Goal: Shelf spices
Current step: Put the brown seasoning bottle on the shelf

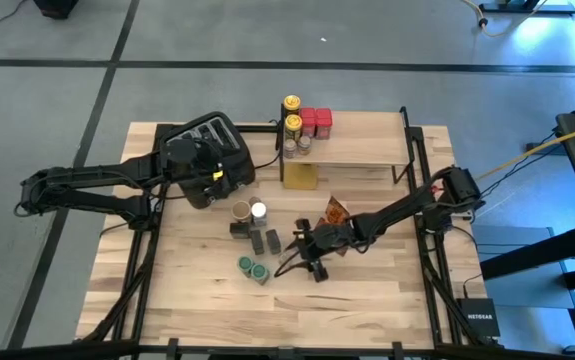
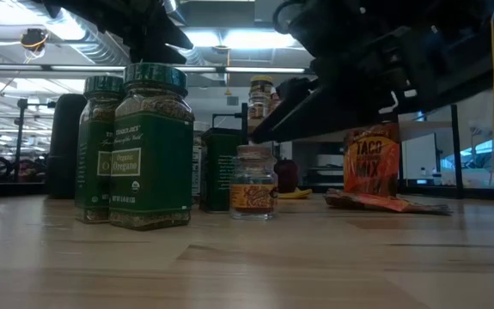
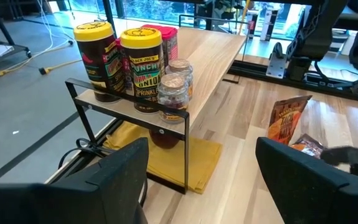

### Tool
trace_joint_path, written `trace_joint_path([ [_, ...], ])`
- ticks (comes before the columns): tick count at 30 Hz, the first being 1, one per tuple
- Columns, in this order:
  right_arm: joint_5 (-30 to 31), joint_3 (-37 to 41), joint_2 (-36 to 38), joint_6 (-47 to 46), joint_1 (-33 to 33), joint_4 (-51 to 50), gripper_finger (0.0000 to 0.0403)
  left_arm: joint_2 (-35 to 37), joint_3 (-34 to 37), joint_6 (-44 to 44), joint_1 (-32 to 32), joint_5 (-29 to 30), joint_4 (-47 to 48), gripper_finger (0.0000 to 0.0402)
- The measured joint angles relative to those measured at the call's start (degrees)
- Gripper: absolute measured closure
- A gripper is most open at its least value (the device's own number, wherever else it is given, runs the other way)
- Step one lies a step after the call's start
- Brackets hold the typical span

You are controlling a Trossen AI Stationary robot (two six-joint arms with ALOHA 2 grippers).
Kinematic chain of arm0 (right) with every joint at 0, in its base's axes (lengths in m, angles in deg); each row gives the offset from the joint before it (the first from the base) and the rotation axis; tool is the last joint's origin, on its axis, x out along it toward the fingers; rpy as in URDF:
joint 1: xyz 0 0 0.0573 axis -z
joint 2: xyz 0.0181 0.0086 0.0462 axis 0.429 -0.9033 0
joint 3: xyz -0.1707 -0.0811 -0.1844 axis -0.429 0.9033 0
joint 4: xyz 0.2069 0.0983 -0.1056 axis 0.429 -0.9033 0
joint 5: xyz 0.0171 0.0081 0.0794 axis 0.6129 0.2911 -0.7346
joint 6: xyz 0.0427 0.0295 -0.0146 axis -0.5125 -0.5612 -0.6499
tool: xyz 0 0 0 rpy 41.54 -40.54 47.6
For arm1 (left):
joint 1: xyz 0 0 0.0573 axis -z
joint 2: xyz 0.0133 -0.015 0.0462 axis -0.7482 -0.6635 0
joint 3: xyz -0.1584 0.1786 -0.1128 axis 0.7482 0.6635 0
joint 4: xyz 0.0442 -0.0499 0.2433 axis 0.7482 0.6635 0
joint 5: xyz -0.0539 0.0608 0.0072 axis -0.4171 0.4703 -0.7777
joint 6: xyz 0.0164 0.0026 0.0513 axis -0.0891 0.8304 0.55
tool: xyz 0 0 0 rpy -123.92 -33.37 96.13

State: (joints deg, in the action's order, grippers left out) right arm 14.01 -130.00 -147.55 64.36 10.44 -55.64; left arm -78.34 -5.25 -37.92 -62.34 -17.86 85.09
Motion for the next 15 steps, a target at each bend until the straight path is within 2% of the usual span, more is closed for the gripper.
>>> trace_joint_path([
  [5,-0.36,0.00,-3.51,0.32,-0.02,7.59,0.0165,0.00,0.00,0.00,-0.01,0.01,0.01,0.0112],
  [8,-0.35,0.00,-4.65,0.41,-0.02,9.65,0.0150,0.00,0.00,0.00,0.01,0.01,0.04,0.0112],
  [15,0.27,0.00,-5.13,1.15,0.87,7.90,0.0110,0.00,0.00,0.00,0.01,-0.01,0.04,0.0112],
])
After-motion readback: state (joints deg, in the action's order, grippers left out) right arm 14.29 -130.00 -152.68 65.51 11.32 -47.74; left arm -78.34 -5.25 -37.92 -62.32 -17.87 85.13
